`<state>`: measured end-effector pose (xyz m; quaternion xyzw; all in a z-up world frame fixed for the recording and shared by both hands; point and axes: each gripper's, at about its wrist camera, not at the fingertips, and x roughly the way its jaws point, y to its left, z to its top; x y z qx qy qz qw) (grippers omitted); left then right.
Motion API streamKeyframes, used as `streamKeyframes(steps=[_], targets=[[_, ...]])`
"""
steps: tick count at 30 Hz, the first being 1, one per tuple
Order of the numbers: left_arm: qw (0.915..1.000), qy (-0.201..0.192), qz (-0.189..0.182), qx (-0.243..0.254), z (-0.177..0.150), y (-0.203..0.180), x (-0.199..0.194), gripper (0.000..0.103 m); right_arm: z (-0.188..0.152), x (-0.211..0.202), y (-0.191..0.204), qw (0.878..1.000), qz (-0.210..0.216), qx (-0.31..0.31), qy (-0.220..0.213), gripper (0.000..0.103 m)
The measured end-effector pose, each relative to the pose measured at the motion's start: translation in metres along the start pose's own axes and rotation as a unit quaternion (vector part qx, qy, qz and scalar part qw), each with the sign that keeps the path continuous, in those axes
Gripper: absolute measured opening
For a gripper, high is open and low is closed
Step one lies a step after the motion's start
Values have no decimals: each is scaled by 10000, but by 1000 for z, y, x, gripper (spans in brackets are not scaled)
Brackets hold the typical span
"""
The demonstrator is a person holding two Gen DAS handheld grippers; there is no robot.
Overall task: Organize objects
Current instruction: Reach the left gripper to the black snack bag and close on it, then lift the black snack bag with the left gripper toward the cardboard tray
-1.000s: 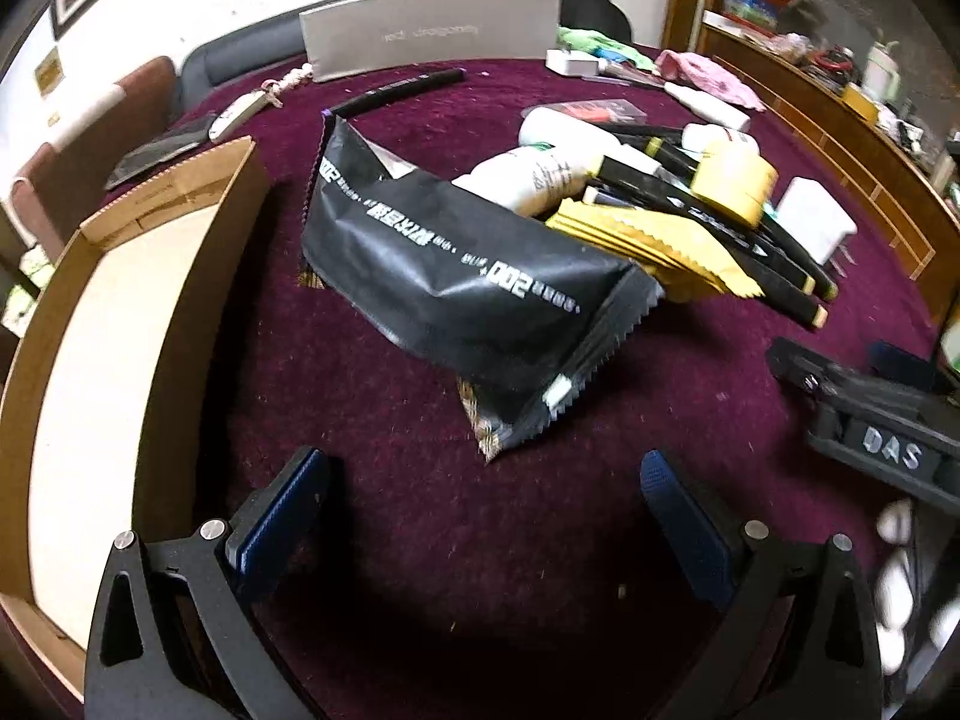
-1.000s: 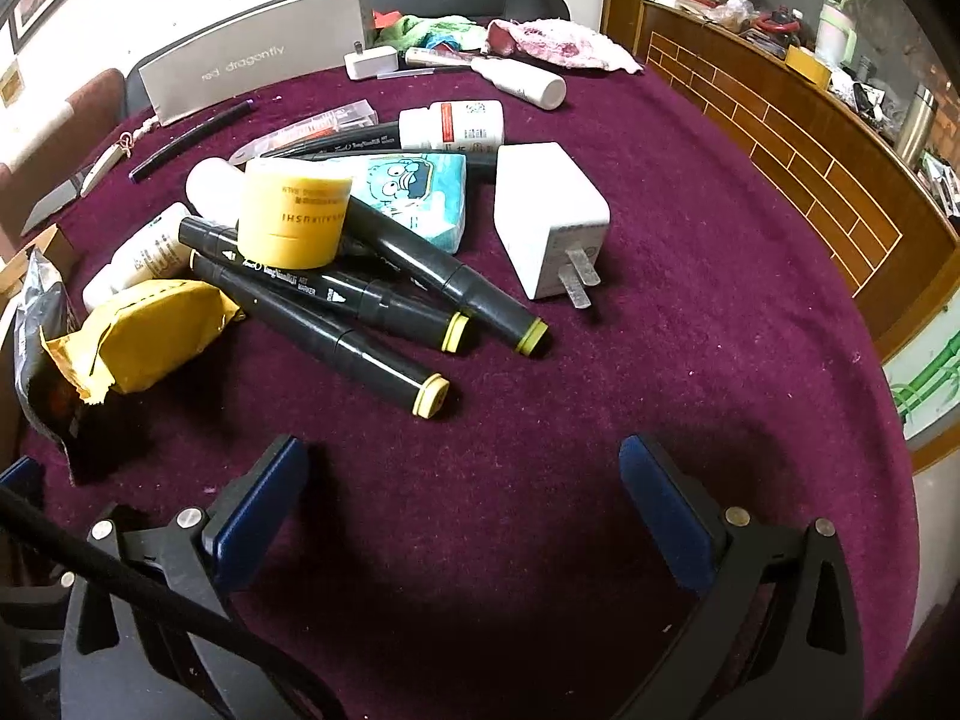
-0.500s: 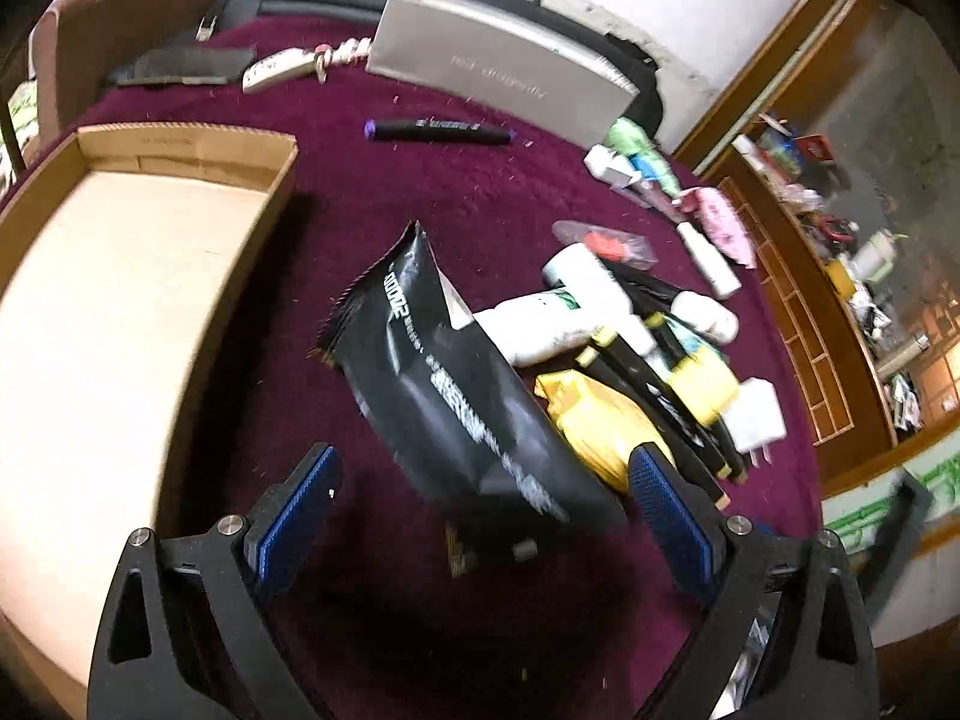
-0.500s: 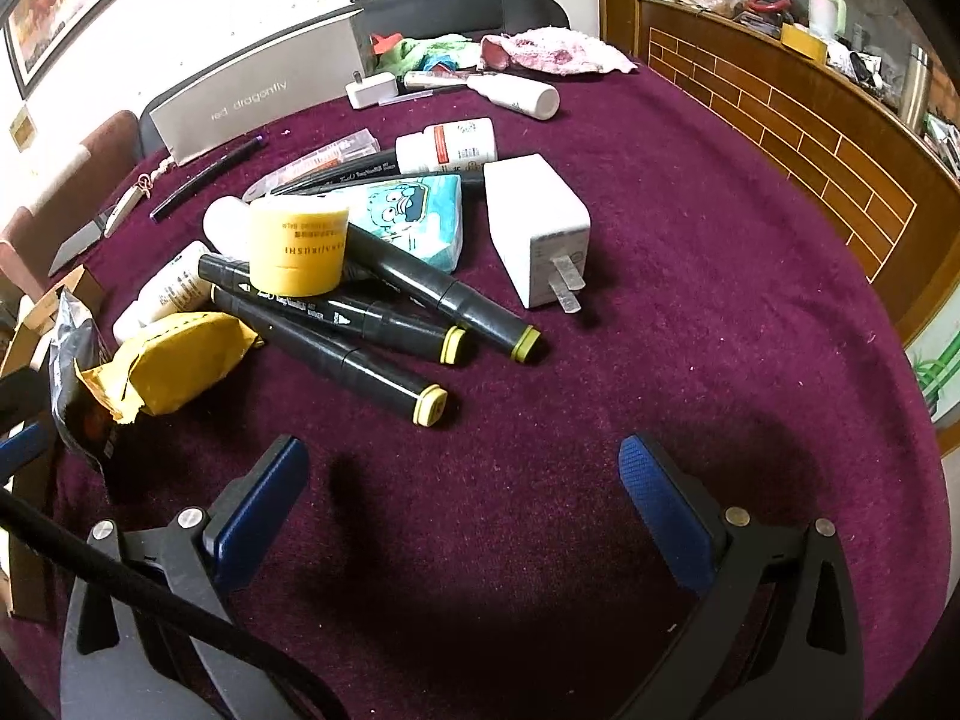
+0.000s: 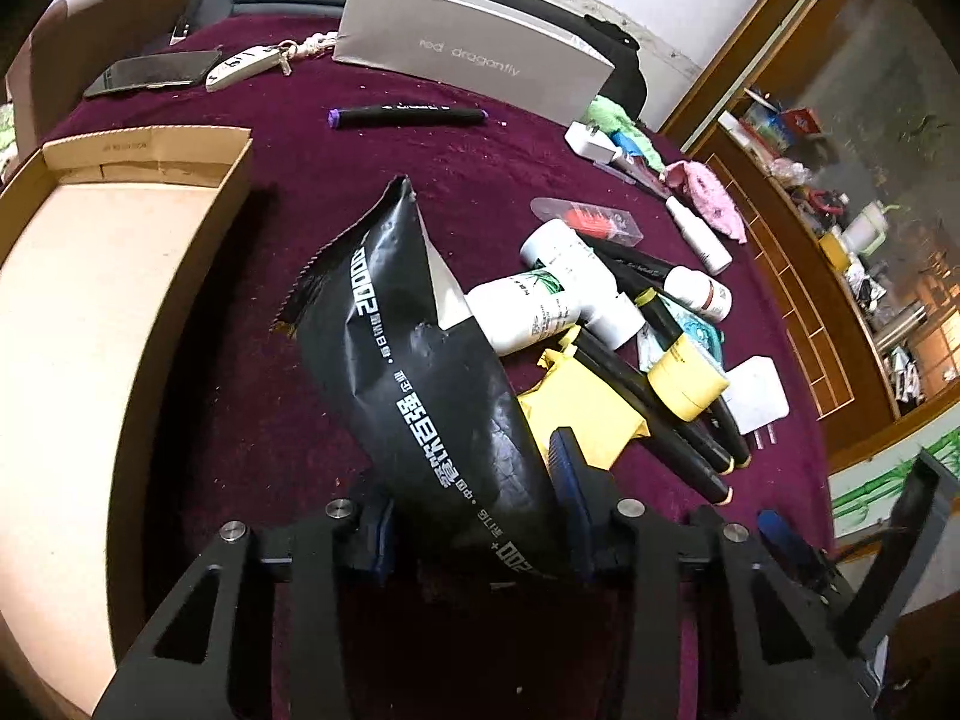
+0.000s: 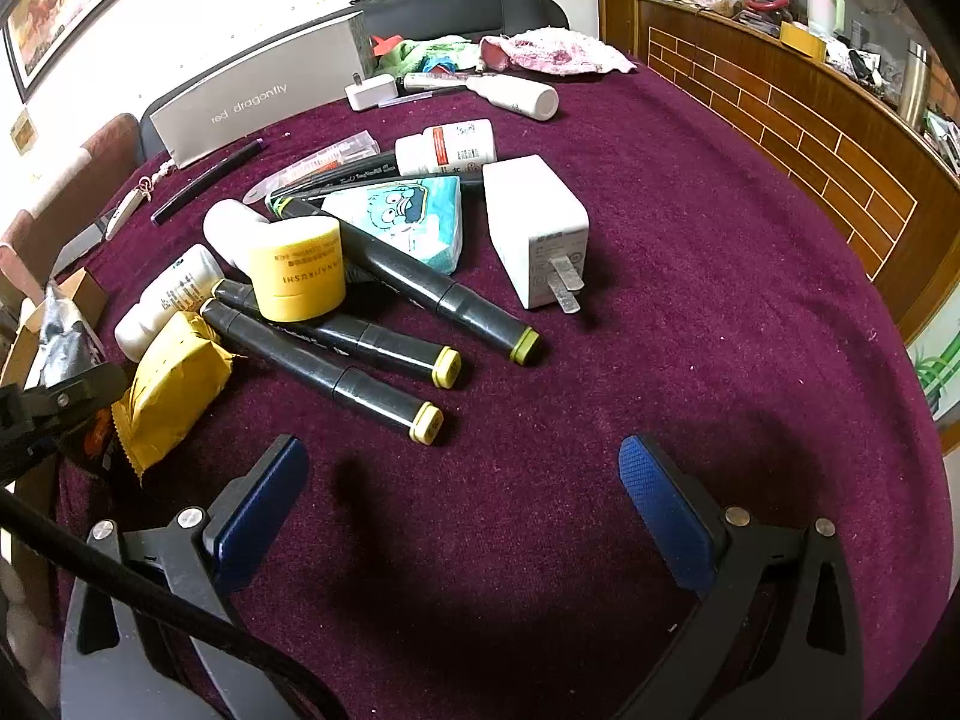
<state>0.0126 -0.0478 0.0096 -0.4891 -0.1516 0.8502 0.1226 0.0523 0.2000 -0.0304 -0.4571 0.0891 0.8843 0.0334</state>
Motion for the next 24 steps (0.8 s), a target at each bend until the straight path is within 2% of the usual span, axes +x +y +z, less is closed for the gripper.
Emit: streamKeyframes(steps=[4,6,7,9,10,12,13,17,21,24], targets=[[9991,50,-227,-342,4,14,7,43,-1,0,1,10000,-36,-19,7,103],[9984,28,-312,-477,4,19,12,50,-1,0,0,10000,-37,-17,6,103],[9982,-23,-364,-470,3,20,14,50,-1,0,1,10000,-42,-20,9,103],[9996,-107,-170,-195,0,10,15,51,-1,0,0,10000,-46,-22,10,103],[9999,-95,-75,-27,-1,5,15,50,-1,0,1,10000,-48,-23,11,103],[9995,17,-292,87,-3,0,14,36,-1,0,0,10000,-45,-19,10,103],[9992,-9,-379,87,-4,-1,10,35,-1,0,0,10000,-34,-11,6,103],[9963,-516,-614,309,-15,-10,-30,35,-2,-1,-1,10000,-8,13,-7,103],[9895,-1116,-820,421,-28,-11,-86,35,-2,-1,-1,10000,-6,17,-9,103],[9867,-1386,-778,343,-34,-5,-114,35,-2,-1,-1,10000,13,33,-14,103]])
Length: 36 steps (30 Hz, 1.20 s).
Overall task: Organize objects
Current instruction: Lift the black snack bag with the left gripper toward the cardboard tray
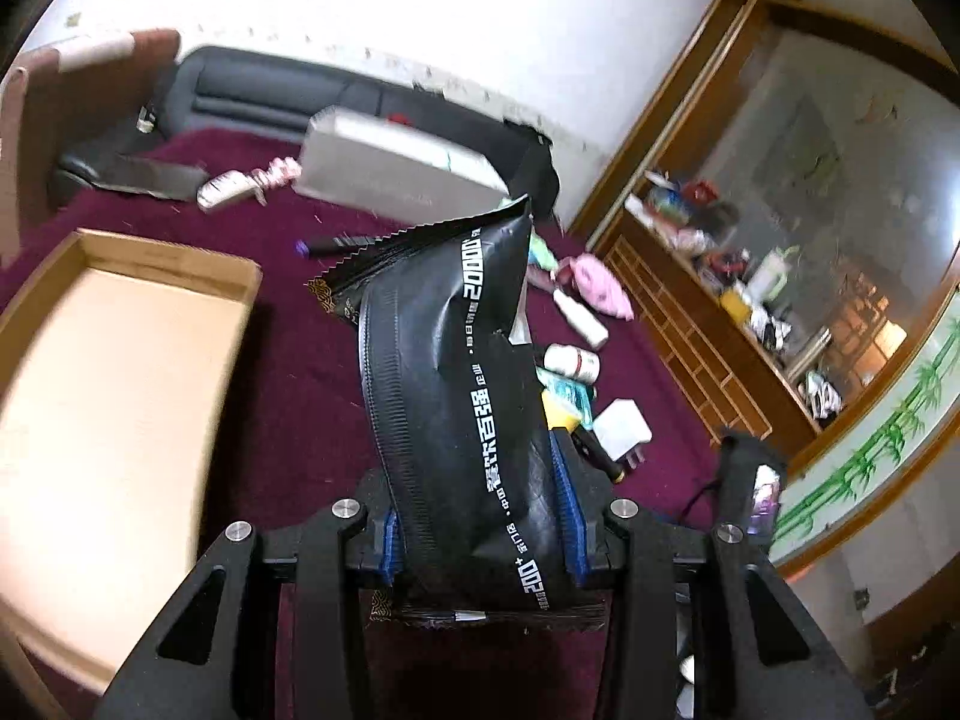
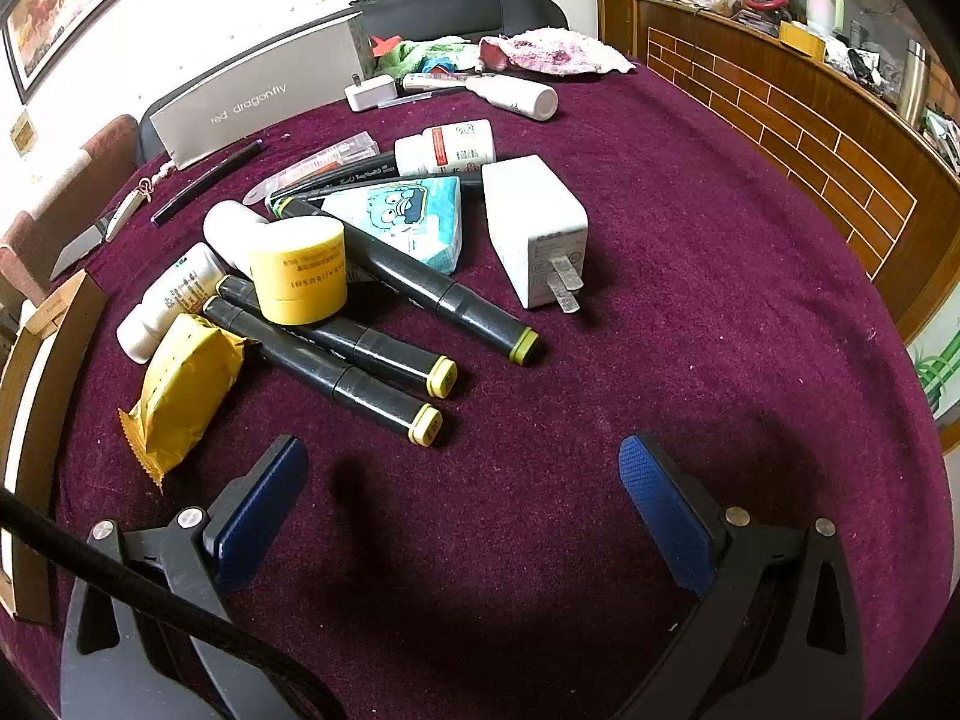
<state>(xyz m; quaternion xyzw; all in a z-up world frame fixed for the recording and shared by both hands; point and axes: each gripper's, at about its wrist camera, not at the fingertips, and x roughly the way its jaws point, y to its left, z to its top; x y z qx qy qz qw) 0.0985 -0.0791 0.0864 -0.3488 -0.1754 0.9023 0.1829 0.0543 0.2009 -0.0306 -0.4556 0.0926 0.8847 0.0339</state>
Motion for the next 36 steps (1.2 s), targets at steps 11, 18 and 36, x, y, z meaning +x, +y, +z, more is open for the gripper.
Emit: streamKeyframes(steps=[11,18,36], targets=[[9965,-265,634,-485,-17,32,-75,35,0,-2,-5,9997,179,135,-65,103],[9935,-625,860,-401,-23,12,-95,35,0,-2,-5,9998,141,107,-57,103],[9885,-721,1307,-235,-24,-35,-67,35,-1,-4,-9,9992,300,231,-121,103]])
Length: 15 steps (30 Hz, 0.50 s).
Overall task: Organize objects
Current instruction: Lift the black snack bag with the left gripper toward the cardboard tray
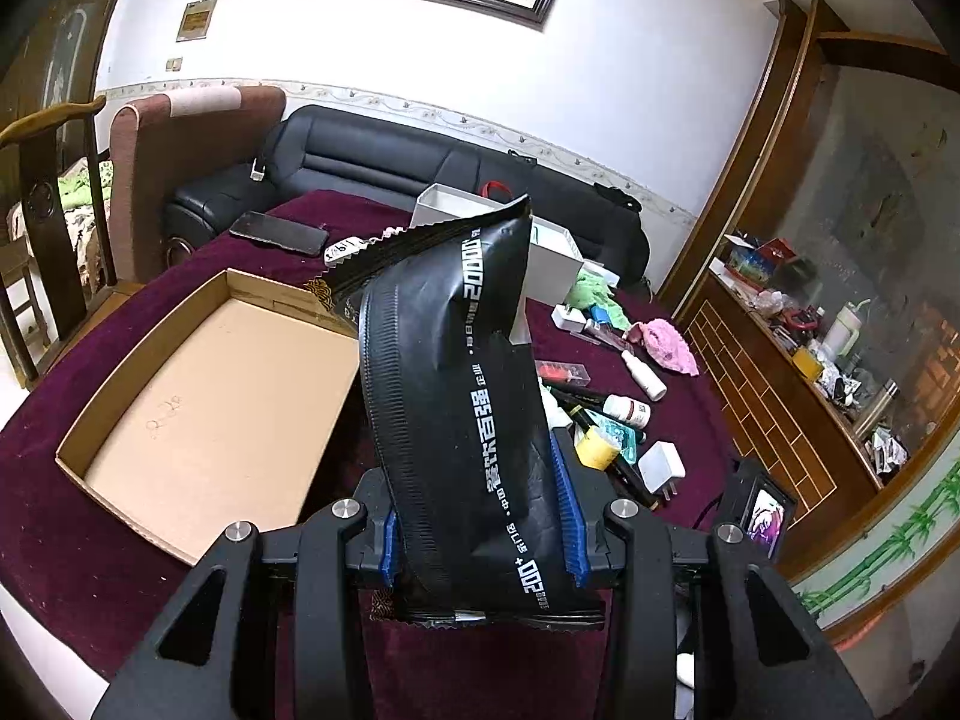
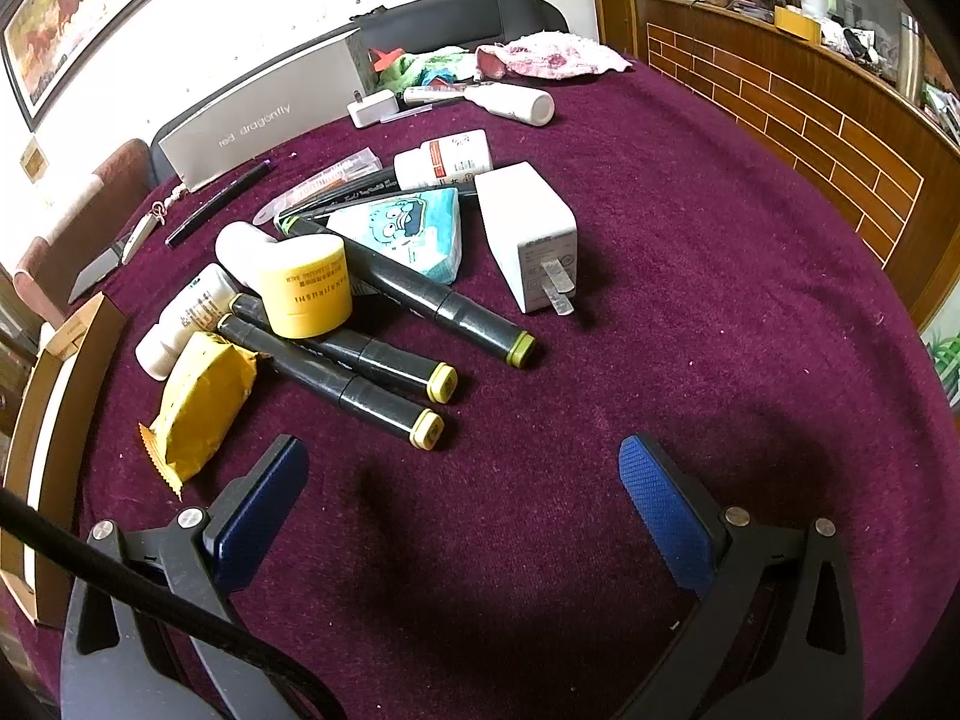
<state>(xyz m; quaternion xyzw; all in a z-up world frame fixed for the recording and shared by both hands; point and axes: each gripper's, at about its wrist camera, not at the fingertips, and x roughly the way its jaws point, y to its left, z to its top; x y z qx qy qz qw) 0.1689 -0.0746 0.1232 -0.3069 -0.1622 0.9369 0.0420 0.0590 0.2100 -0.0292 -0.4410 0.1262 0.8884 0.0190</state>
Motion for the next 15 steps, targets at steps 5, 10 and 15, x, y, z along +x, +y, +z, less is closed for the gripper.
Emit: streamKeyframes(steps=[5,10,15], targets=[[9999,93,43,-73,-2,-1,6,35,1,1,-1,10000,33,6,-2,103],[9996,256,-140,53,-5,-10,16,35,2,0,-2,9999,94,49,-19,103],[9985,247,-436,204,4,-8,21,35,2,-1,-7,9996,221,141,-46,103]])
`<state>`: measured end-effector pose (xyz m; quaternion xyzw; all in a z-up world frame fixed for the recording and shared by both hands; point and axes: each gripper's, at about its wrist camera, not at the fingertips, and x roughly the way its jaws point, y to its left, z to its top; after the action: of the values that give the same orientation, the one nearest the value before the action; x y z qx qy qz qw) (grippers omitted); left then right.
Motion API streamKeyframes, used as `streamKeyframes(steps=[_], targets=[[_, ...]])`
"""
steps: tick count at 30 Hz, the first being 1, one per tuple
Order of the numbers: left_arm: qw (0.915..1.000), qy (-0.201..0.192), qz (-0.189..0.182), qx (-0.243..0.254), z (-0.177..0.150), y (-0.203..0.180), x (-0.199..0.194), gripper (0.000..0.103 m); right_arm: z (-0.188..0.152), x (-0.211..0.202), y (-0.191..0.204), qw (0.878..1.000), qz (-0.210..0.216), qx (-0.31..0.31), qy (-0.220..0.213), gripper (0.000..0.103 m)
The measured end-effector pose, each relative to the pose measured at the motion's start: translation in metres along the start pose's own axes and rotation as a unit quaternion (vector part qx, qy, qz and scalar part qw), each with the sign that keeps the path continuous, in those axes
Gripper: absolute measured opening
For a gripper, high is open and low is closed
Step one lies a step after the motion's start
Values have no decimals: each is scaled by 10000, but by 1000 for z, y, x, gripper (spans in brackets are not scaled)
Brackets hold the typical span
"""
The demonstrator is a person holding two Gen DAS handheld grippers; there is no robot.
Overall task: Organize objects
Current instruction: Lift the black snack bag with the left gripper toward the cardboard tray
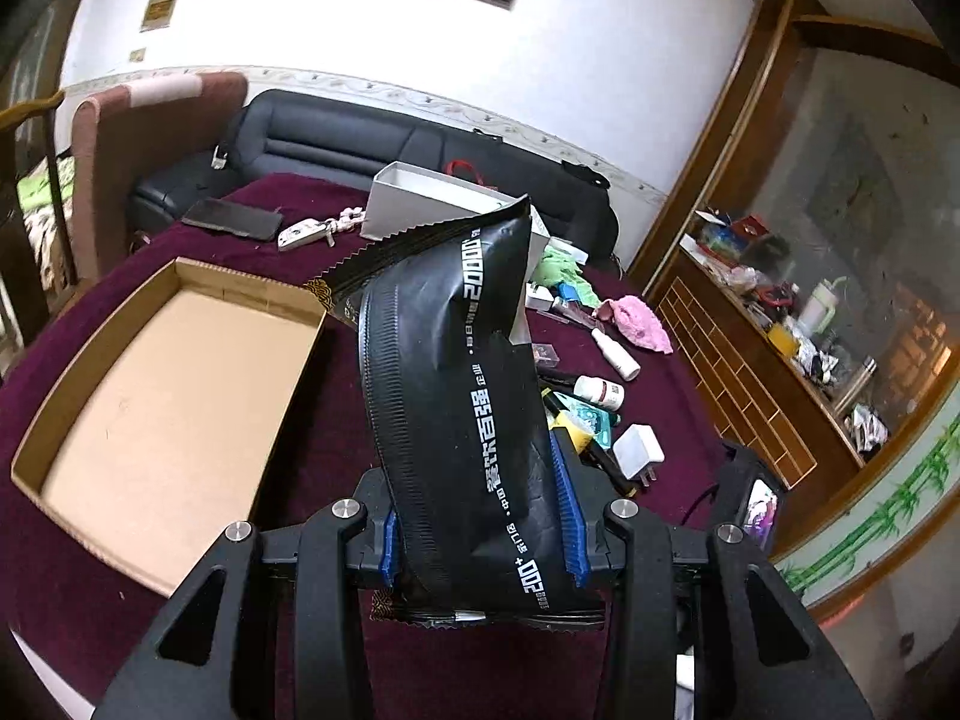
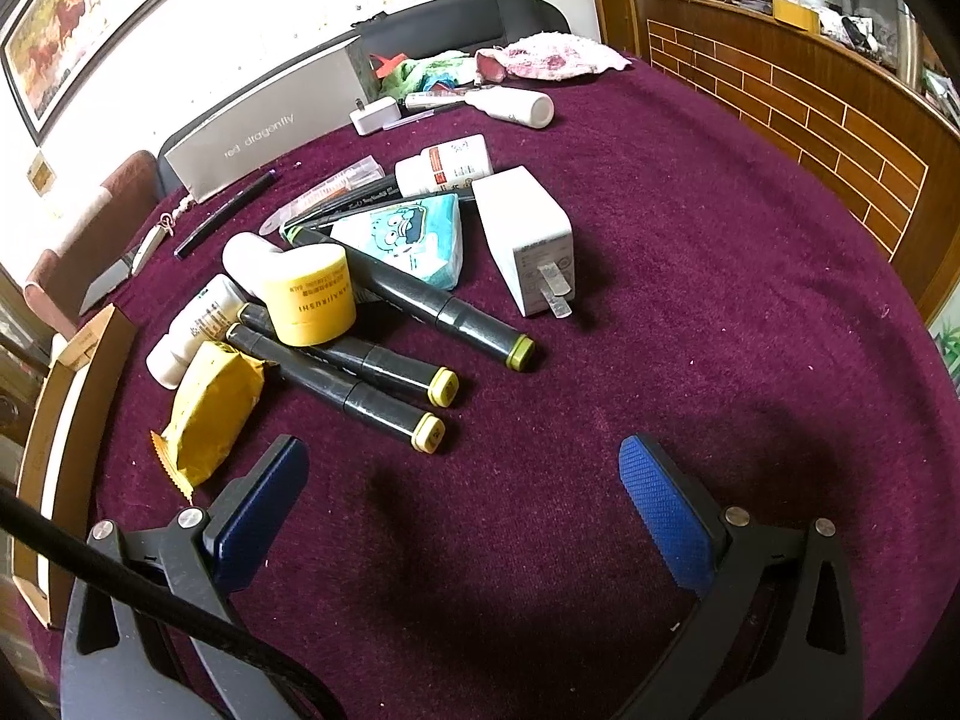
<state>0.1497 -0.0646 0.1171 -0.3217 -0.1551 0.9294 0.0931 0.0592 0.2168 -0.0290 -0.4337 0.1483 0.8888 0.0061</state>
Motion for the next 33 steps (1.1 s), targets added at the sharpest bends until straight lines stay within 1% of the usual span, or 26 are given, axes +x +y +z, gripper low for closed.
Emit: streamKeyframes(steps=[3,5,9,12,13,15,17,18,19,20,22,24,25,27,28,29,32,33], targets=[[9997,0,-258,-43,4,8,2,35,0,-1,-2,10000,69,56,-25,103],[9994,4,-356,-51,5,14,2,35,0,-1,-2,9999,87,82,-41,103],[9990,71,-408,-191,1,40,-4,35,0,-2,-5,9997,158,142,-75,103],[9991,75,-357,-197,-5,59,-15,35,0,-2,-5,9997,163,161,-118,103],[9993,64,-345,-161,-5,65,-19,35,0,-1,-3,9998,105,105,-96,103],[9994,-7,-340,-94,-7,77,-26,36,0,3,6,9998,-143,-139,41,103],[9995,-58,-315,-5,-10,86,-28,36,1,12,21,9955,-589,-665,341,103],[9994,-70,-328,36,-12,91,-28,36,-1,14,25,9927,-770,-811,457,100],[9993,-71,-361,72,-13,95,-28,36,-4,9,28,9919,-862,-792,500,97],[9991,-74,-398,114,-15,99,-28,36,-7,2,28,9938,-703,-687,524,92],[9988,-98,-448,161,-17,108,-26,36,-11,-18,32,9979,-206,-404,467,92],[9985,-134,-505,133,-18,117,-26,36,-10,-30,43,9988,9,-325,361,92],[9984,-153,-539,101,-17,122,-26,36,-8,-32,52,9986,171,-325,386,92],[9981,-193,-578,83,-17,129,-26,36,-1,-25,65,9971,473,-209,562,91],[9981,-211,-564,92,-18,132,-27,36,2,-18,69,9963,551,-88,661,90],[9983,-228,-533,93,-18,135,-27,36,5,-9,73,9952,616,35,760,86],[9985,-230,-497,-10,-19,146,-26,36,6,22,86,9902,662,392,1169,79],[9986,-224,-483,-40,-19,150,-25,36,6,26,88,9898,610,435,1215,78]])
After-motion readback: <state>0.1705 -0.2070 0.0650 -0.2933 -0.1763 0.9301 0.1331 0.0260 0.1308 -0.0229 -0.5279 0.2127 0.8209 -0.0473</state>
